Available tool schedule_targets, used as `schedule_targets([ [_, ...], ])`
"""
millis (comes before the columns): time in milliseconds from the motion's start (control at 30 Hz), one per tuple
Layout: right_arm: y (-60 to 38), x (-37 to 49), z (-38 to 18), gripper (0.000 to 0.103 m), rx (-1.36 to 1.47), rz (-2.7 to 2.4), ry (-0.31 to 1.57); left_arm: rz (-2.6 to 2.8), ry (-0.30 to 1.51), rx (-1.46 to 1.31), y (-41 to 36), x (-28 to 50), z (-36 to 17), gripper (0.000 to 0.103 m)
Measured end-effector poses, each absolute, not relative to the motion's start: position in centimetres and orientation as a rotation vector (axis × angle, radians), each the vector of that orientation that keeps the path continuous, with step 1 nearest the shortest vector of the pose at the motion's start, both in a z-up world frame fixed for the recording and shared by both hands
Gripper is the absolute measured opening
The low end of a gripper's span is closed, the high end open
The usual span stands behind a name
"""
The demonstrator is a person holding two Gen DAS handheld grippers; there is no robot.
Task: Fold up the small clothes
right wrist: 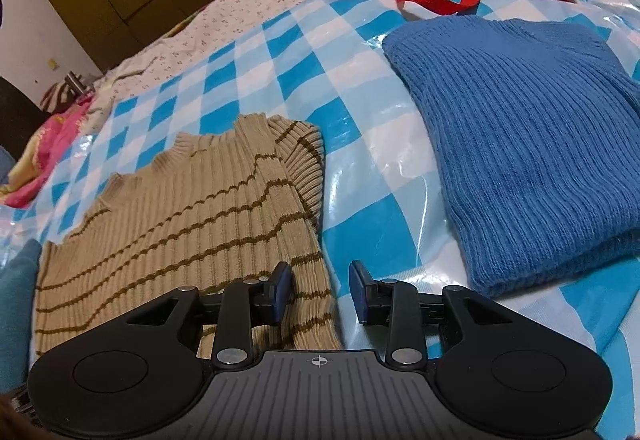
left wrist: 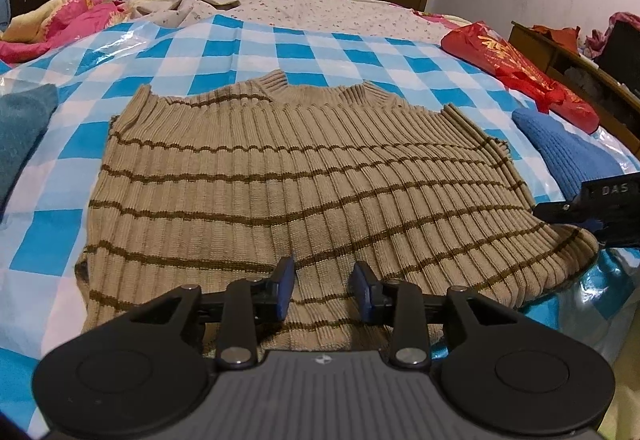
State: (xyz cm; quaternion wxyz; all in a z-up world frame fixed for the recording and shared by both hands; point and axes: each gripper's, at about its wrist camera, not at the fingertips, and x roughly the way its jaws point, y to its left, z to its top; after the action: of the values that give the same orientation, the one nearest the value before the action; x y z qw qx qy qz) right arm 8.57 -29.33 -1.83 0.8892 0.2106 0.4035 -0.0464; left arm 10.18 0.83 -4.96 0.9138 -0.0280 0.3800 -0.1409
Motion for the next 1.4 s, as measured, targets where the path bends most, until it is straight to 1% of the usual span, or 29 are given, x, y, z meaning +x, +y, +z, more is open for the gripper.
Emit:
schedule_targets([
  [100, -29.6, 8.3, -1.8, 0.036, 0.456, -0.067, 0.835, -0.287, 0.782, -0.050, 0.7, 10.1, -5.0, 0.045],
  [367, -30.7, 7.9, -1.9, 0.038, 0.553, -0.033, 0.823, -0.286, 0.782, -0.045, 0.7, 10.1, -5.0, 0.046],
  [467, -30.8, 7.9, -2.0, 0.042, 0.567, -0.024, 0.822, -0.286, 0.782, -0.046, 0.6, 10.1, -5.0, 0.046],
  [1200, -30.9, 8.0, -2.0, 0.042, 0.555, -0.042, 0.821, -0.287, 0.782, -0.042, 0.6, 10.0, -5.1, 0.048],
  [1400, -31.0, 8.1, -2.2, 0.043, 0.553, -0.033, 0.828, -0.291, 0.781, -0.035, 0.4, 9.9, -5.1, 0.050],
])
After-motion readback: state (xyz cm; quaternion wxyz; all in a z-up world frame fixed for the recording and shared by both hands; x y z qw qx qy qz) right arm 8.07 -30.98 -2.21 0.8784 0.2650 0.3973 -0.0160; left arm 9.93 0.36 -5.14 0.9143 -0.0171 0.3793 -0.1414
